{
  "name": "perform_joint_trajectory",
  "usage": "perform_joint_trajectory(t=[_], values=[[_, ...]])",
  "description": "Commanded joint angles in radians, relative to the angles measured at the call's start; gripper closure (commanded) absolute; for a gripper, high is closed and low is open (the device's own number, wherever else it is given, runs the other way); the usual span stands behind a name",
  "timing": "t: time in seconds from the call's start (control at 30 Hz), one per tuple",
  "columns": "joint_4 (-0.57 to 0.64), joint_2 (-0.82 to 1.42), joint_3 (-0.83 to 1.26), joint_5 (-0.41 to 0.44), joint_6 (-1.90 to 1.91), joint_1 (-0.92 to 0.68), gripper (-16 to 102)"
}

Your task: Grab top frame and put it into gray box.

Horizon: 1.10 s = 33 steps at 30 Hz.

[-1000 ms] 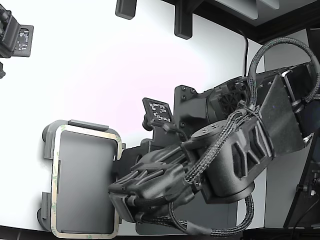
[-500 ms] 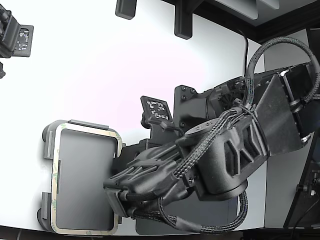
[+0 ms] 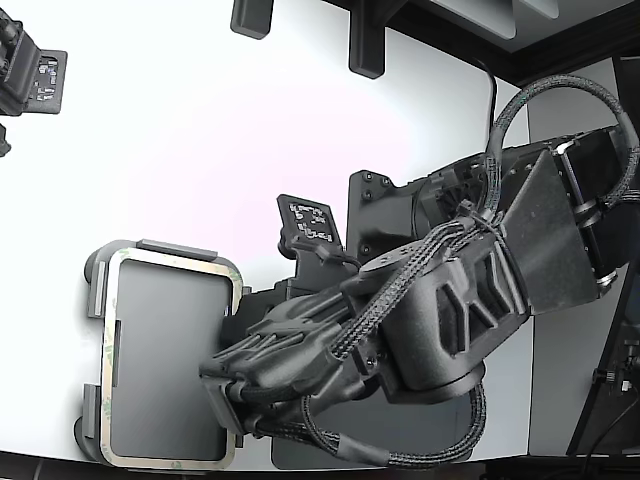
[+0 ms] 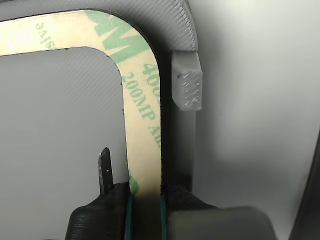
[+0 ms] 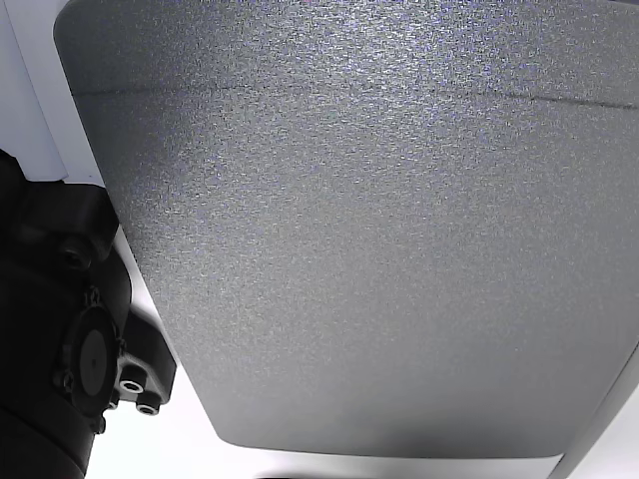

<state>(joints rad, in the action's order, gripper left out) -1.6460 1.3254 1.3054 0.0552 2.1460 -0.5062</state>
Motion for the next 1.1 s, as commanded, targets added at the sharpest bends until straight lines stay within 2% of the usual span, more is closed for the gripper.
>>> perform_joint_trajectory(t=[0.0,1.07], values=[[-0.012,0.020,-0.028,0.005,0.005,0.015,98],[-0.011,0.002,-0.014,-0.009,-0.003,0.018,98]])
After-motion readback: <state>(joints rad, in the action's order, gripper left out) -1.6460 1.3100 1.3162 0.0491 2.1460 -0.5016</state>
